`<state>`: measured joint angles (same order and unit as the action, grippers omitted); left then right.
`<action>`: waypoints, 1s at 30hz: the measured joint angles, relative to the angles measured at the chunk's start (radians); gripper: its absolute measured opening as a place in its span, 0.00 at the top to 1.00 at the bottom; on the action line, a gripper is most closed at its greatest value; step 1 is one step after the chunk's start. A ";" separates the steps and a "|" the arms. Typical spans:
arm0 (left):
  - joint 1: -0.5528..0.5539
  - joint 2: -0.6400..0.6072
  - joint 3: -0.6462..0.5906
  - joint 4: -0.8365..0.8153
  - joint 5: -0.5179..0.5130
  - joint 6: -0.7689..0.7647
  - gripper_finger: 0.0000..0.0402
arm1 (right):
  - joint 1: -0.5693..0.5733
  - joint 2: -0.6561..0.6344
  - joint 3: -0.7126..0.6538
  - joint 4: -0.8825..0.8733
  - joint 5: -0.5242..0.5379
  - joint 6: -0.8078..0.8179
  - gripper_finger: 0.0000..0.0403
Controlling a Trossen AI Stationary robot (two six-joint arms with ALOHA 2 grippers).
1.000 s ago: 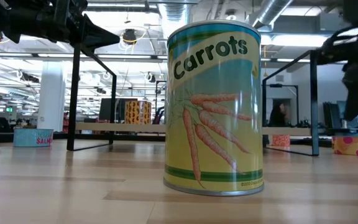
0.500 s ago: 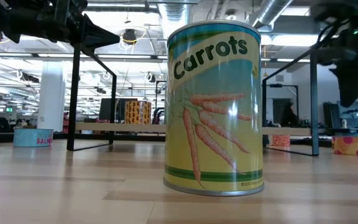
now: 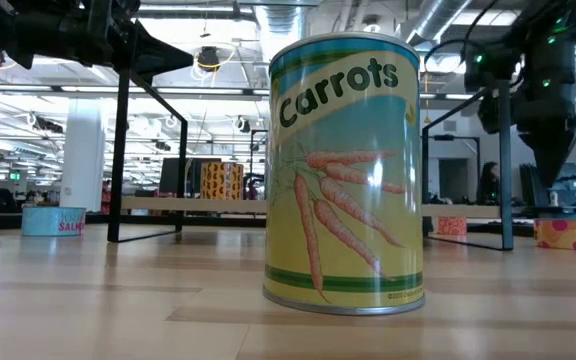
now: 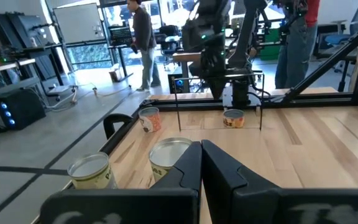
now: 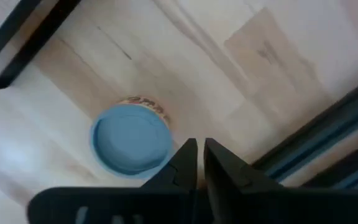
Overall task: Pick and place cans onto a shelf
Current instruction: Put the pineapple rings can on the shelf
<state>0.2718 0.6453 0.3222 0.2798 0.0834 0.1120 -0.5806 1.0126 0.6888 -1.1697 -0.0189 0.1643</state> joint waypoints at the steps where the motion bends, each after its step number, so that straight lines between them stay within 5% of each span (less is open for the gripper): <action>1: 0.000 0.000 0.000 0.000 0.000 0.000 1.00 | -0.015 0.018 -0.001 0.004 -0.029 -0.012 0.84; 16: -0.002 0.000 0.000 0.002 0.000 0.007 1.00 | 0.001 0.231 -0.005 0.025 -0.077 -0.027 0.61; 30: -0.002 0.000 0.000 0.001 0.000 0.007 1.00 | -0.019 0.359 -0.002 0.052 -0.087 -0.032 0.68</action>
<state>0.2695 0.6455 0.3222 0.2806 0.0832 0.1194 -0.5995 1.3716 0.6868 -1.1175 -0.1061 0.1319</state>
